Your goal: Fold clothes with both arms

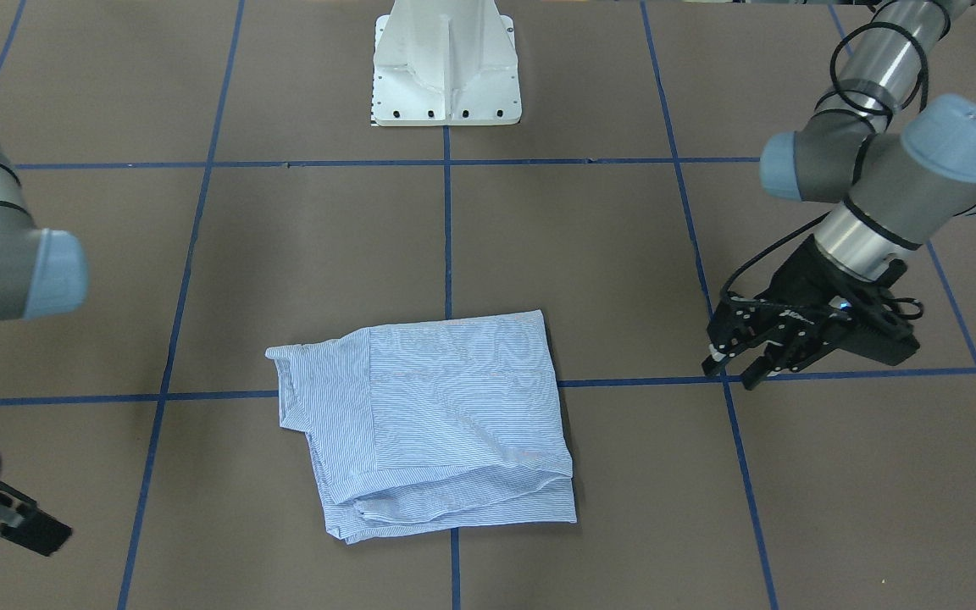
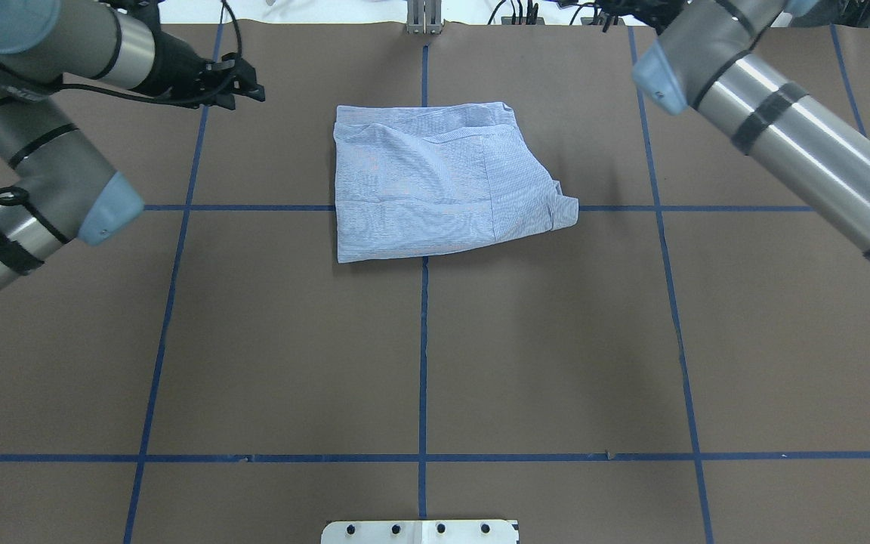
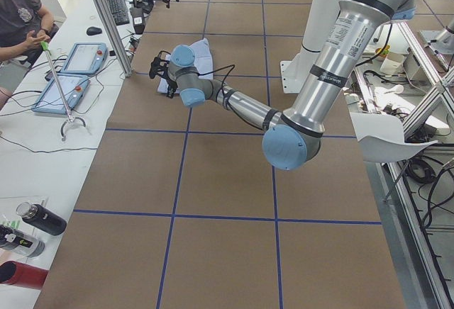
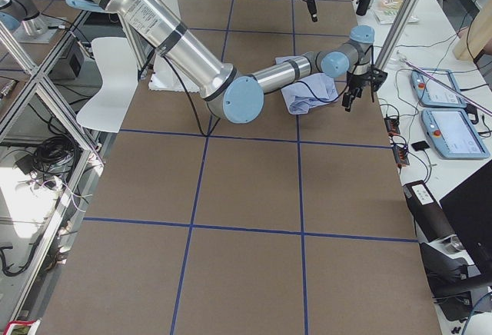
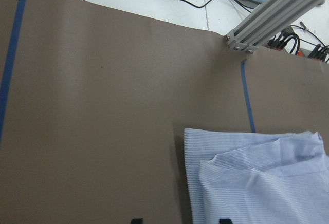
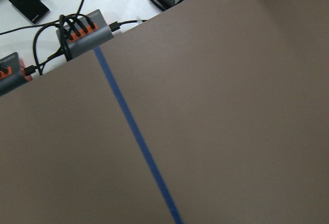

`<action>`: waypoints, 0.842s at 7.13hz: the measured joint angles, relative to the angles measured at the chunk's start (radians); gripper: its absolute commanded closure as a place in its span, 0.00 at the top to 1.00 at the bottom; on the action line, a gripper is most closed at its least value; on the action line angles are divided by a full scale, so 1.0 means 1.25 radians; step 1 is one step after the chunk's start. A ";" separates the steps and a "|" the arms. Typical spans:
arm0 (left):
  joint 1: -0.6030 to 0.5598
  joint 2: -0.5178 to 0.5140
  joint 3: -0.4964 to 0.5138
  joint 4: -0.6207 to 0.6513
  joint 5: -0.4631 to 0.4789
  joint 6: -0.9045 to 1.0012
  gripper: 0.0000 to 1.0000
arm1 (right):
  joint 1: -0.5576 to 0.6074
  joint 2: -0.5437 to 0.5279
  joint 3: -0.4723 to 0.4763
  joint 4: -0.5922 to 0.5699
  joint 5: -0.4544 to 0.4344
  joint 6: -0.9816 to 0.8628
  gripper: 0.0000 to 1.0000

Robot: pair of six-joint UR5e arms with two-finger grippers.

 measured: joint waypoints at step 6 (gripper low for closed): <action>-0.219 0.237 -0.177 0.249 -0.076 0.593 1.00 | 0.233 -0.414 0.238 -0.007 0.121 -0.540 1.00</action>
